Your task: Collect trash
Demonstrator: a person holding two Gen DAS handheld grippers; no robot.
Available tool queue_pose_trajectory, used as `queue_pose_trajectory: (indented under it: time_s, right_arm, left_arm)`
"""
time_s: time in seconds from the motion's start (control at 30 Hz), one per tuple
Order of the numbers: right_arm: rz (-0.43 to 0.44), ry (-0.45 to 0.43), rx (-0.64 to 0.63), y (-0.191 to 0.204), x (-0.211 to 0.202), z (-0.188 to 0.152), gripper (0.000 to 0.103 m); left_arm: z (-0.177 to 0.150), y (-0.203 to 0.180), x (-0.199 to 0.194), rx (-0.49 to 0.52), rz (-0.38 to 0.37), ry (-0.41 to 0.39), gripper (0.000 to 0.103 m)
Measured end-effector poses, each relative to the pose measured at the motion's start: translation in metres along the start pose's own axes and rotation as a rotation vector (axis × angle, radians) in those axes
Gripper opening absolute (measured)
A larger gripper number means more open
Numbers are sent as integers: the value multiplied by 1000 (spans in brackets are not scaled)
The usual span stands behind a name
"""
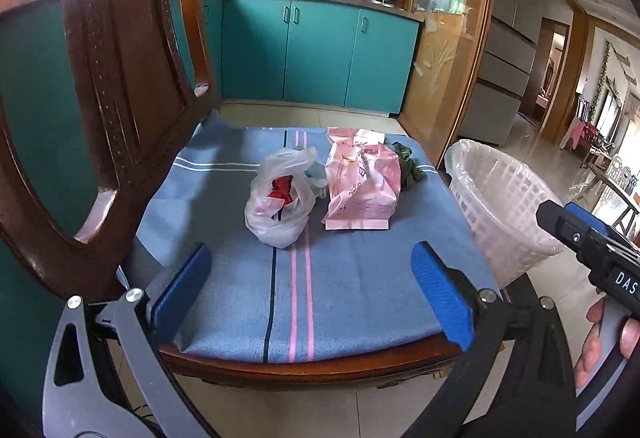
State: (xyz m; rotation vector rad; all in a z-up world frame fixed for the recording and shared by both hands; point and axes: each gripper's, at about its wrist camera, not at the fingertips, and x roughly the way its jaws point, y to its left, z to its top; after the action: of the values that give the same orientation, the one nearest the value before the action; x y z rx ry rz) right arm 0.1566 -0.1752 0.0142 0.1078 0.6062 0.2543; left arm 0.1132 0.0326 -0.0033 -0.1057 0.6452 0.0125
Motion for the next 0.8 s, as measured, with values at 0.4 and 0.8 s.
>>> queue_pose_trajectory:
  time_s: [0.4,0.8]
  right_arm:
    - [-3,-6,3,-6,-2,-1,93]
    - [-4,-5,2,-5,-3,-1,93]
  left_arm:
    - [-1,-6,7,11,5,13,99]
    - [-3,-7,12,18,10,28,99]
